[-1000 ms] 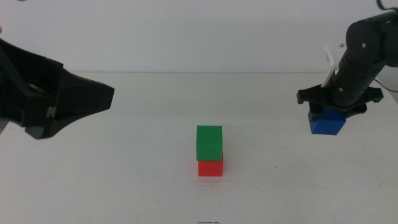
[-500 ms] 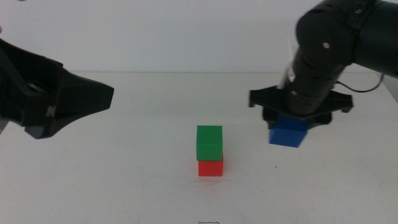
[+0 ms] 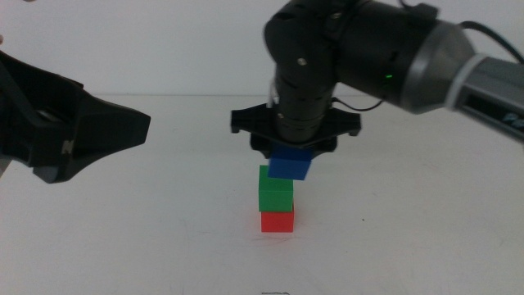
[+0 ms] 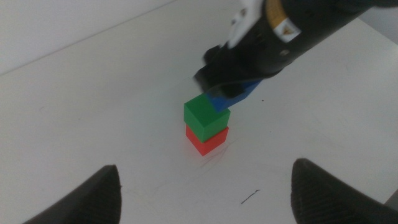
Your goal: Stack red cubes first, then green, then blue cubes in a specific spot.
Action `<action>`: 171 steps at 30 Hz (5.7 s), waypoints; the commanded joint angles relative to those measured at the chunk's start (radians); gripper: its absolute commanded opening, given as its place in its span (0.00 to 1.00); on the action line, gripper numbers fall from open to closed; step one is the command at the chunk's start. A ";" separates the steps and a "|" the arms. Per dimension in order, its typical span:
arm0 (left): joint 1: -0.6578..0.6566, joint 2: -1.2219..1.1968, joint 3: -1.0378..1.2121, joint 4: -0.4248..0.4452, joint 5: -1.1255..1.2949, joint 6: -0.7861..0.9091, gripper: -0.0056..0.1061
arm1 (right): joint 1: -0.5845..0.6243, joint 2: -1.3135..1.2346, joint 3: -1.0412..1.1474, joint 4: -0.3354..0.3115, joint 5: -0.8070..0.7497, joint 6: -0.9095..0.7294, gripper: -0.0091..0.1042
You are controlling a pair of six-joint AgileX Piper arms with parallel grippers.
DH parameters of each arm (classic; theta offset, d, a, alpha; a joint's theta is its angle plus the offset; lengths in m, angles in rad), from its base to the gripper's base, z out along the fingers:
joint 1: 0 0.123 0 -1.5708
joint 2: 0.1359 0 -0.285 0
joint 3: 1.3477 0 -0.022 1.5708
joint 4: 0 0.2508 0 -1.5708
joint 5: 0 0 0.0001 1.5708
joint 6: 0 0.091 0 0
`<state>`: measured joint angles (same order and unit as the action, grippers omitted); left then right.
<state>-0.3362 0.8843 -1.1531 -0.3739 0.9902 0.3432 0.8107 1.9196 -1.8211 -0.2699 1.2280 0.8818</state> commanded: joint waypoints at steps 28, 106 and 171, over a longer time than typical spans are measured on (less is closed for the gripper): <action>-0.001 -0.001 -0.032 -0.029 -0.058 0.001 0.89 | 0.012 0.036 -0.075 -0.051 -0.036 -0.052 0.07; -0.001 0.000 -0.032 -0.029 -0.058 0.001 0.89 | -0.597 -0.745 0.273 0.092 -0.292 -0.670 0.84; 0.252 -0.670 0.805 0.441 -0.530 -0.568 0.89 | -0.725 -1.488 1.356 0.103 -0.976 -0.661 0.84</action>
<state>-0.0840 0.2360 -0.3477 0.0689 0.5395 -0.2156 0.1244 0.4943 -0.5020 -0.1475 0.3419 0.2273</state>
